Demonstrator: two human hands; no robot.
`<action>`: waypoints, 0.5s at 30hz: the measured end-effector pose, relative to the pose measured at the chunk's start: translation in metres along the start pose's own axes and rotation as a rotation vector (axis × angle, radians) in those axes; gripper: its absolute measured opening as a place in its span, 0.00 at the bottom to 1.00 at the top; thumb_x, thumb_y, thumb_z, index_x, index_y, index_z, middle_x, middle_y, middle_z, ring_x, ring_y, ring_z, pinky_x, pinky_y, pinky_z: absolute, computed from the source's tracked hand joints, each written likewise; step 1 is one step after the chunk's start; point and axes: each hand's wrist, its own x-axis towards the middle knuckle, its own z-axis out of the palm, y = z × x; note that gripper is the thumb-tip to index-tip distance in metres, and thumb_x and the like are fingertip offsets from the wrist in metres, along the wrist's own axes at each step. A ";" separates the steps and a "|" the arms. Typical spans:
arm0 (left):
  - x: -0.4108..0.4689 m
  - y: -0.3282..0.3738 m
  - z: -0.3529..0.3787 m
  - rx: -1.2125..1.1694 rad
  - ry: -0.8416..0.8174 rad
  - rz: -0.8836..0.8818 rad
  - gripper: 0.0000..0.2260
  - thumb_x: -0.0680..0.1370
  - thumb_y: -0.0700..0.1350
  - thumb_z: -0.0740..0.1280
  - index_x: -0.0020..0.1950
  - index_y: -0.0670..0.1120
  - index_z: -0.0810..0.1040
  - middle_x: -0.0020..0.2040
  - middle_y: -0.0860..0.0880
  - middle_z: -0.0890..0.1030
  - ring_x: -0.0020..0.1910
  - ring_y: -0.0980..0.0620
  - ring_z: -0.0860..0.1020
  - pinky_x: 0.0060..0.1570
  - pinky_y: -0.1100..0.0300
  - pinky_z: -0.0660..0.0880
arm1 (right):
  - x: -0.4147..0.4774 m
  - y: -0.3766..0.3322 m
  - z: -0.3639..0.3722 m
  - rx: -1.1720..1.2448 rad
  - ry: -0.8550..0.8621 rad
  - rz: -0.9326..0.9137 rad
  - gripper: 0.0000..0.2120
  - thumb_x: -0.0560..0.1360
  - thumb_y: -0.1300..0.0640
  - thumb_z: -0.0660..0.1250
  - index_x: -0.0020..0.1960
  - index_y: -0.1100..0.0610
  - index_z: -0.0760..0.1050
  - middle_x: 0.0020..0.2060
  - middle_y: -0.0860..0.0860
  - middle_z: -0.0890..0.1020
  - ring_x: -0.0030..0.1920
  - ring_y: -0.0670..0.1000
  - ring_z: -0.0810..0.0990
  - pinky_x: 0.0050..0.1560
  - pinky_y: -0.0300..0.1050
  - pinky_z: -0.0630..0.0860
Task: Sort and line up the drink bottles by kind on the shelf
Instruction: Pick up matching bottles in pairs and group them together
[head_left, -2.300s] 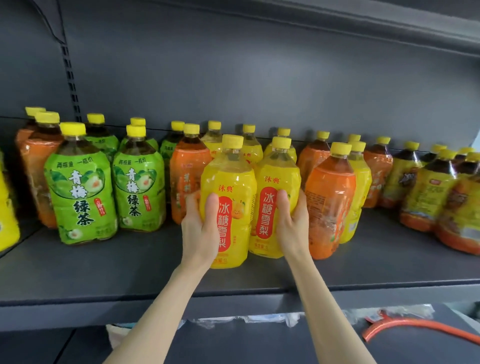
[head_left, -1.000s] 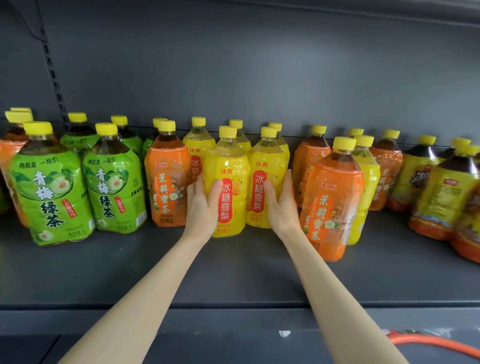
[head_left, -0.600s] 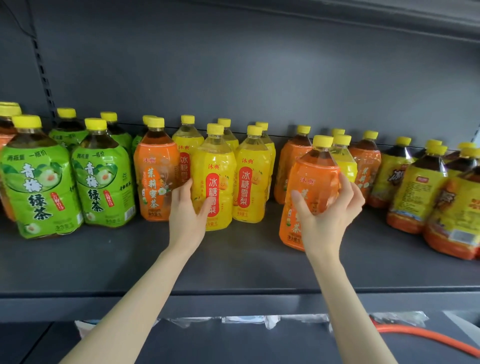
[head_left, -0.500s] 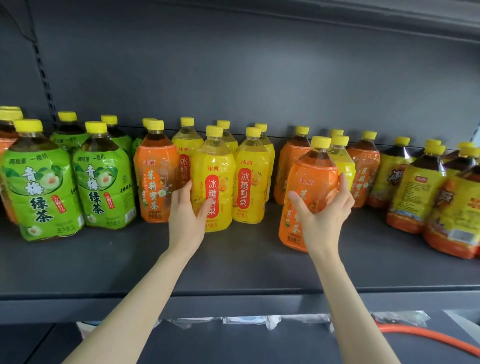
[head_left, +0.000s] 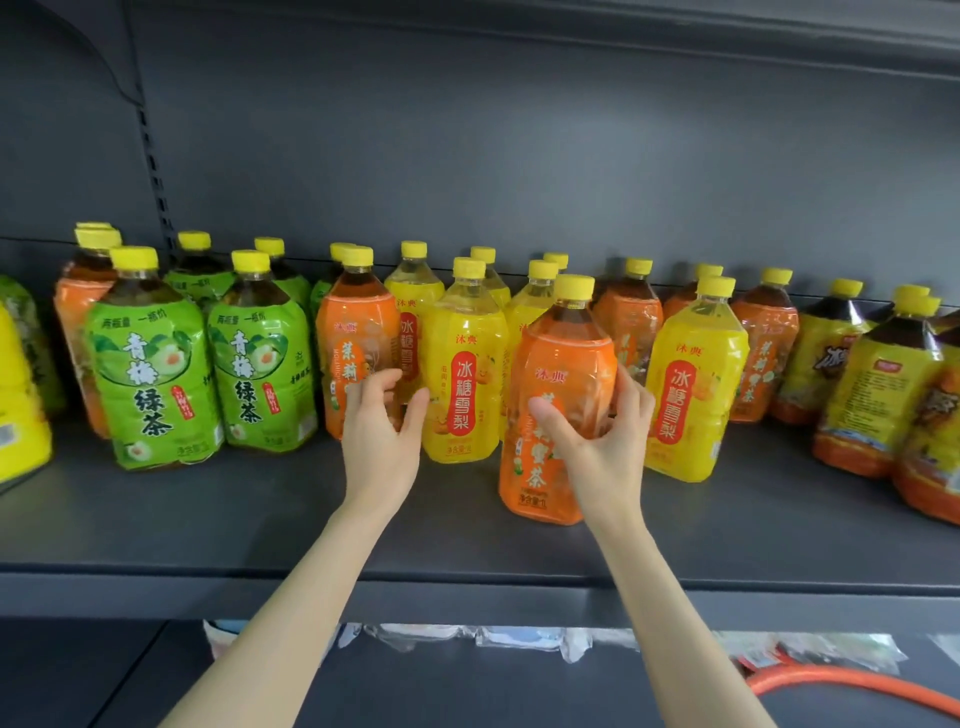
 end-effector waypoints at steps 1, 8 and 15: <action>0.003 0.000 -0.005 0.006 0.052 -0.002 0.18 0.77 0.47 0.67 0.64 0.42 0.72 0.60 0.43 0.73 0.56 0.50 0.73 0.54 0.57 0.73 | -0.002 -0.001 0.006 0.016 -0.017 0.005 0.44 0.62 0.36 0.75 0.72 0.47 0.60 0.67 0.47 0.65 0.66 0.49 0.70 0.60 0.48 0.75; 0.069 0.001 -0.022 0.094 0.148 0.062 0.31 0.77 0.51 0.66 0.74 0.39 0.59 0.72 0.39 0.63 0.72 0.43 0.61 0.67 0.56 0.60 | -0.008 -0.006 0.030 0.160 -0.091 0.064 0.36 0.65 0.40 0.70 0.67 0.36 0.55 0.54 0.34 0.73 0.51 0.40 0.78 0.45 0.31 0.73; 0.114 0.007 -0.010 0.288 0.057 0.015 0.38 0.75 0.58 0.66 0.75 0.37 0.56 0.70 0.37 0.65 0.70 0.41 0.64 0.66 0.52 0.63 | -0.008 -0.001 0.031 0.171 -0.103 0.068 0.36 0.65 0.39 0.70 0.67 0.35 0.55 0.55 0.32 0.73 0.53 0.38 0.78 0.39 0.28 0.76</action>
